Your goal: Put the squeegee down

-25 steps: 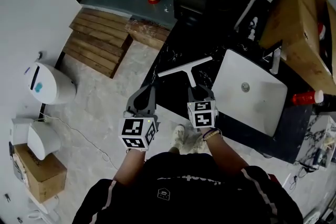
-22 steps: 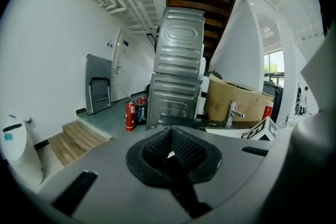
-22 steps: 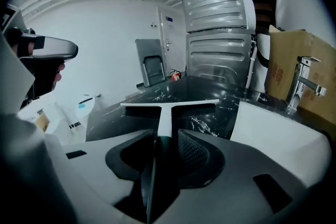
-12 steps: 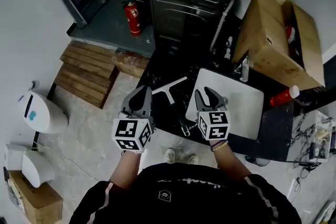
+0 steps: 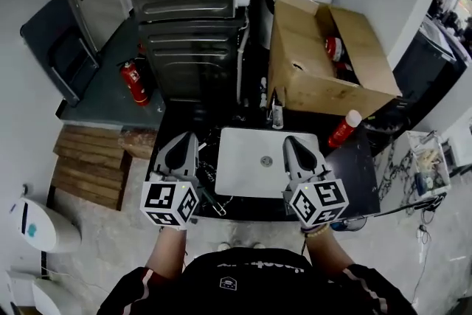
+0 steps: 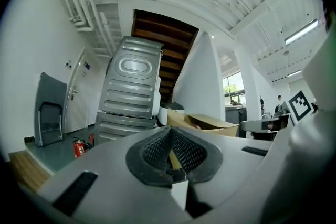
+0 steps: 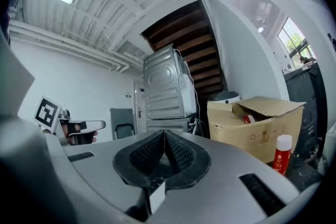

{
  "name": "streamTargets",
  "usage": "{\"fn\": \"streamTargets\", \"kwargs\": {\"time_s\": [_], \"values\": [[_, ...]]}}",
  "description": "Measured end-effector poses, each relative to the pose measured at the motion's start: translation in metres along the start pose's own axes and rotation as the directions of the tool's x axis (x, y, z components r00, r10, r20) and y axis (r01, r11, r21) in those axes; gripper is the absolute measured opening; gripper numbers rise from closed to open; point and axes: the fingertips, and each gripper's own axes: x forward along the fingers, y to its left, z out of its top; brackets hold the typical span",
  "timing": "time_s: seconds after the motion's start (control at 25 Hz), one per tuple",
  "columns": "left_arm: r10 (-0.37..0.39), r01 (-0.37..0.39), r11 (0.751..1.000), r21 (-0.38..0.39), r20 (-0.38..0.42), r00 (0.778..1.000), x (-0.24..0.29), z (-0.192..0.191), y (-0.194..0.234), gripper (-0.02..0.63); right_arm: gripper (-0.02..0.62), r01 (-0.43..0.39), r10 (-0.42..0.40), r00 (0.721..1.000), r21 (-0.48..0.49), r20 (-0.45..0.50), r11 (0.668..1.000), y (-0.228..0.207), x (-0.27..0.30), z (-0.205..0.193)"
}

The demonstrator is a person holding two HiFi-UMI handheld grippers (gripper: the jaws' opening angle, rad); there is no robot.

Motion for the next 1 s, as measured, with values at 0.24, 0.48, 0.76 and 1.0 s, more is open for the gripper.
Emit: {"fn": "streamTargets", "kwargs": {"time_s": [0.24, 0.48, 0.76, 1.0], "values": [[-0.018, 0.018, 1.000, 0.003, -0.009, 1.000, 0.005, 0.000, -0.018, 0.012, 0.038, -0.029, 0.029, 0.999, -0.007, -0.014, 1.000, 0.007, -0.008, -0.005], [-0.011, 0.011, 1.000, 0.003, -0.017, 1.000, 0.002, -0.005, -0.016, 0.012, 0.037, -0.017, 0.017, 1.000, -0.017, -0.010, 1.000, 0.008, -0.010, -0.006], [-0.031, 0.031, 0.999, 0.010, -0.006, 0.999, 0.004, -0.002, -0.024, 0.012, 0.037, -0.011, 0.011, 1.000, -0.024, -0.007, 1.000, 0.008, -0.012, -0.003], [-0.052, 0.052, 0.999, 0.013, -0.003, 0.999, 0.008, 0.000, -0.032, 0.012, 0.038, 0.001, -0.001, 1.000, -0.029, -0.002, 1.000, 0.005, -0.013, 0.000]]}}
